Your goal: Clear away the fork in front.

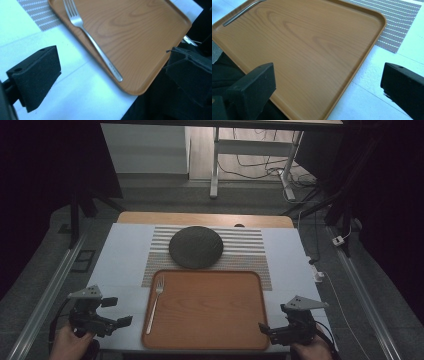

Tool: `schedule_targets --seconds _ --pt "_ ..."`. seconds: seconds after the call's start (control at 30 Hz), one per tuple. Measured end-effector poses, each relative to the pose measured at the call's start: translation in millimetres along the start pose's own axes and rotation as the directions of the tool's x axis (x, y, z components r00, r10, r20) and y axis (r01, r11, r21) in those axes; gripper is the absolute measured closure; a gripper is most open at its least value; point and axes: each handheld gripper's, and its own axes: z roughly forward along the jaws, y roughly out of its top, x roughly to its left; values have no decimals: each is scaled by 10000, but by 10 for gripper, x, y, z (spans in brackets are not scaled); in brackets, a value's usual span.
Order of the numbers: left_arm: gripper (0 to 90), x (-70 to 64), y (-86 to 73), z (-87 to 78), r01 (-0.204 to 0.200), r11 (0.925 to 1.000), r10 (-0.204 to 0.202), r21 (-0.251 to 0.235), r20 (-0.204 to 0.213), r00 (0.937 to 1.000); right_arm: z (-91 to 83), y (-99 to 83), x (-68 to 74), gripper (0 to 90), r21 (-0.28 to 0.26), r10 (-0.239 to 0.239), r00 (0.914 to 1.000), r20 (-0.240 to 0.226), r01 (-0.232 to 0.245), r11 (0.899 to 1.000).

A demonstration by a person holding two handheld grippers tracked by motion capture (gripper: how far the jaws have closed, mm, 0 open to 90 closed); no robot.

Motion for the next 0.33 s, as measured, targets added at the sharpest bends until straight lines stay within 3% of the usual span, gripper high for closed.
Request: schedule_targets --seconds 0.33 --pt "0 -17 -28 -7 135 9995 -129 289 -203 9997 8 2 -2 0 98 -1 10000 -8 1 10000"
